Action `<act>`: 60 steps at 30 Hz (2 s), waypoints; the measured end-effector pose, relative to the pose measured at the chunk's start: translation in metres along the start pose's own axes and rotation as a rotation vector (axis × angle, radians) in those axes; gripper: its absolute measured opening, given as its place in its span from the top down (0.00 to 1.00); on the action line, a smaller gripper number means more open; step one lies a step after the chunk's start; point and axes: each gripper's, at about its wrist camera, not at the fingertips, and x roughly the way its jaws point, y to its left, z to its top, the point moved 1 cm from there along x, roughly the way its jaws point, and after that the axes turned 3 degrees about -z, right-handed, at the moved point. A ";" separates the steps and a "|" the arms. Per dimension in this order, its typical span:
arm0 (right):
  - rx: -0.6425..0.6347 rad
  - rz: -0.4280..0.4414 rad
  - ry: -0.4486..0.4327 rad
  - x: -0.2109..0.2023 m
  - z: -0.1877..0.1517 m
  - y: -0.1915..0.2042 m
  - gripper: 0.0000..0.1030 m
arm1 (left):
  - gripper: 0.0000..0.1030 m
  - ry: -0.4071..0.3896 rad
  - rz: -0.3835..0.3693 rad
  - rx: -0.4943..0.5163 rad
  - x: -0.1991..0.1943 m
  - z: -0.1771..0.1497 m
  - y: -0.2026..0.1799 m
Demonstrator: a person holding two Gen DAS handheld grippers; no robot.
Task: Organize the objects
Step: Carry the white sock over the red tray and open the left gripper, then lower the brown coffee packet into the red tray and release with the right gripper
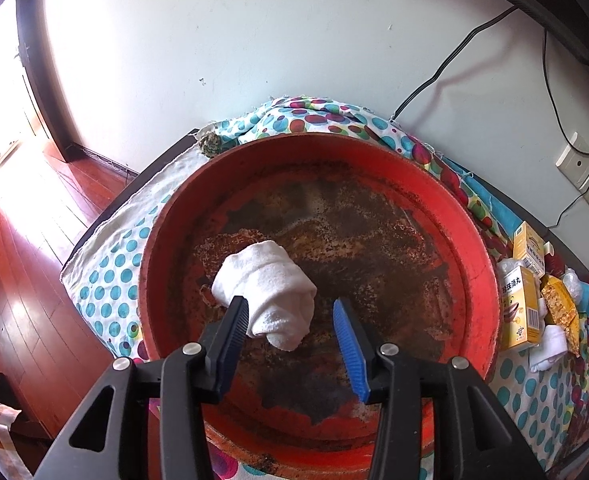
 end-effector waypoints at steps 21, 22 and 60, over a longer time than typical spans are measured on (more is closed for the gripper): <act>-0.412 0.499 0.189 -0.014 -0.011 0.316 0.44 | 0.56 0.011 -0.014 0.012 0.014 -0.005 0.010; -0.437 0.514 0.205 -0.011 -0.016 0.335 0.44 | 0.56 0.007 -0.014 0.009 0.014 -0.004 0.012; -0.608 0.512 0.367 0.037 -0.071 0.469 0.26 | 0.56 -0.046 -0.010 -0.052 0.015 -0.001 0.047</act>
